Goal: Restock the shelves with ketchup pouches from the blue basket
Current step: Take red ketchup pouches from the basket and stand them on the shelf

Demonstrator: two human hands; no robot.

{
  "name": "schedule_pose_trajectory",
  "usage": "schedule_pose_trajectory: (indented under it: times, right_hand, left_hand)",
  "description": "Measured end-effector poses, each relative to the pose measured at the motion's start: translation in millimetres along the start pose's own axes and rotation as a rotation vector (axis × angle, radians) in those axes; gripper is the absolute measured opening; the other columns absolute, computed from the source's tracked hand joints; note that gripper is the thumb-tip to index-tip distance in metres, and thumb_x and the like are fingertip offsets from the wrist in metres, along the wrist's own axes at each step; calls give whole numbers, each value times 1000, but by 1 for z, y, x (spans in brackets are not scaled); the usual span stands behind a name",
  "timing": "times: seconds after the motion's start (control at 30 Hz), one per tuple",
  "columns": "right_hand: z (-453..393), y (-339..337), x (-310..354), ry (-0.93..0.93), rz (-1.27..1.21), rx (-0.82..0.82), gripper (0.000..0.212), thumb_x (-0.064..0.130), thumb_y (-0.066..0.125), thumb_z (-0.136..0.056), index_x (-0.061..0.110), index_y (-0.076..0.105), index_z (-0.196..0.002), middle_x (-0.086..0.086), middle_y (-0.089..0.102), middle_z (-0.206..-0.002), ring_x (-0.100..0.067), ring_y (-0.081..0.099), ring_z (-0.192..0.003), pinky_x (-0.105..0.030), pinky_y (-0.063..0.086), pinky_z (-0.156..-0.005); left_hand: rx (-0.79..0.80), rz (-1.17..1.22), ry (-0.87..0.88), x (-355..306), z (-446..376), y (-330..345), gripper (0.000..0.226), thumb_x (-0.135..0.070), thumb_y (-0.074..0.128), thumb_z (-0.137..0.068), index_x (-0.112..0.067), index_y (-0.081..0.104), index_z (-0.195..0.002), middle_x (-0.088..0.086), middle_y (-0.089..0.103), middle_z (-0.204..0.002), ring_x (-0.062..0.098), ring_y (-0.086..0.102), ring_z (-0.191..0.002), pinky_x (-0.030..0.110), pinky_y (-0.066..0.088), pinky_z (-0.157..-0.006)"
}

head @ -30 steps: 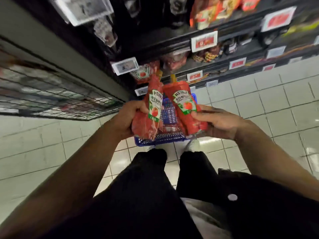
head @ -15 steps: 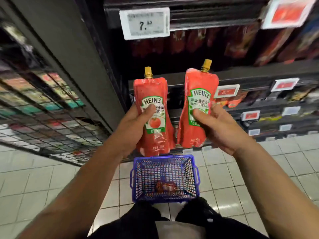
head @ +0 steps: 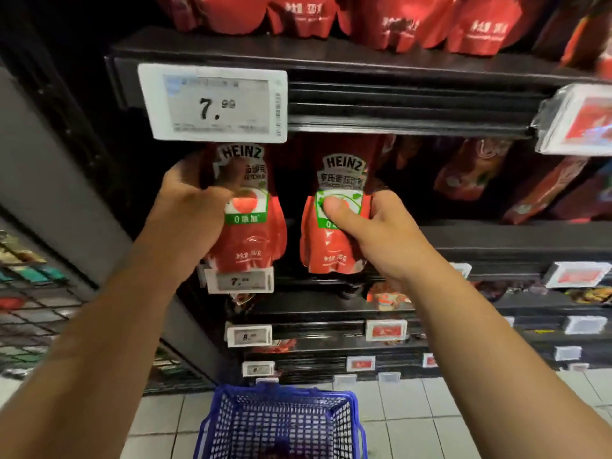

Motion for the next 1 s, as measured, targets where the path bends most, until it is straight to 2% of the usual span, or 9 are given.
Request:
schedule_pose_trajectory:
  times: [0.13,0.2,0.3,0.4,0.47,0.53,0.63,0.83,1.0]
  right_hand:
    - [-22,-8,-3,-18,47,-23,23,35,77,-85,13,72,-81,-3,72,-65,-16,69,-53,-26,51,-44]
    - [-31,-10,-6,6,79,-60,24,41,80,-73,17,75,-71,-10,73,-68,-22,72,-57,-31,55,-50]
    - [-43,-11,-5,-70,64,-97,26,39,81,-73,32,69,-94,5,78,-93,-14,76,-82,-34,62,-65]
    - [-54,-9,-2,-114,108,-112,36,48,79,-74,43,59,-104,25,73,-100,1,71,-94,-26,60,-81]
    - [-62,-7,-2,-133,146,-133,38,46,78,-80,41,58,-111,21,73,-103,0,69,-100,-29,56,-90]
    - [-70,-5,0,-156,212,-159,48,44,76,-85,26,55,-125,12,69,-116,-10,66,-110,-35,54,-97]
    - [-78,0,4,-190,265,-196,49,41,73,-89,15,52,-124,-3,65,-125,-20,62,-116,-42,52,-99]
    - [-80,1,2,-202,295,-136,58,37,79,-84,22,47,-130,9,65,-125,-5,62,-114,-7,47,-84]
    - [-71,-9,-7,-200,304,-104,84,34,88,-73,26,42,-142,15,65,-126,1,62,-116,-27,51,-102]
  left_hand:
    - [-32,-79,162,-10,-14,15,50,-85,69,-60,-61,64,-103,-34,70,-107,-8,67,-101,14,54,-79]
    - [-26,-184,196,-9,-22,21,53,-89,59,-65,-62,60,-111,-38,66,-107,-10,63,-106,20,51,-91]
    - [-9,-254,210,-1,-36,28,64,-78,55,-79,-44,55,-133,-20,63,-131,5,59,-122,31,48,-104]
    - [-20,-291,270,-2,-42,33,58,-61,55,-93,-30,53,-143,-11,57,-140,2,53,-128,5,39,-96]
    - [-2,-317,290,-1,-44,36,58,-61,53,-92,-30,52,-141,-14,57,-137,-10,53,-120,4,39,-93]
    - [48,-386,292,5,-44,38,52,-57,66,-88,-43,48,-135,-25,60,-128,-11,55,-115,19,45,-96]
    - [121,-418,212,25,-41,36,86,-29,91,-69,-55,38,-131,-42,57,-107,-22,52,-102,15,41,-86]
    - [25,-493,192,35,-45,23,76,-28,89,-72,-40,48,-135,-28,59,-115,-6,55,-108,15,37,-89]
    - [5,-464,187,36,-48,20,74,-21,85,-79,-40,45,-138,-23,60,-126,-1,55,-120,17,40,-97]
Point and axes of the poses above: each hand's wrist, its own z-axis away from the middle knuckle, its own y-axis out of the palm, x = y × z, the point moved 4 cm from there along -z, towards the middle knuckle
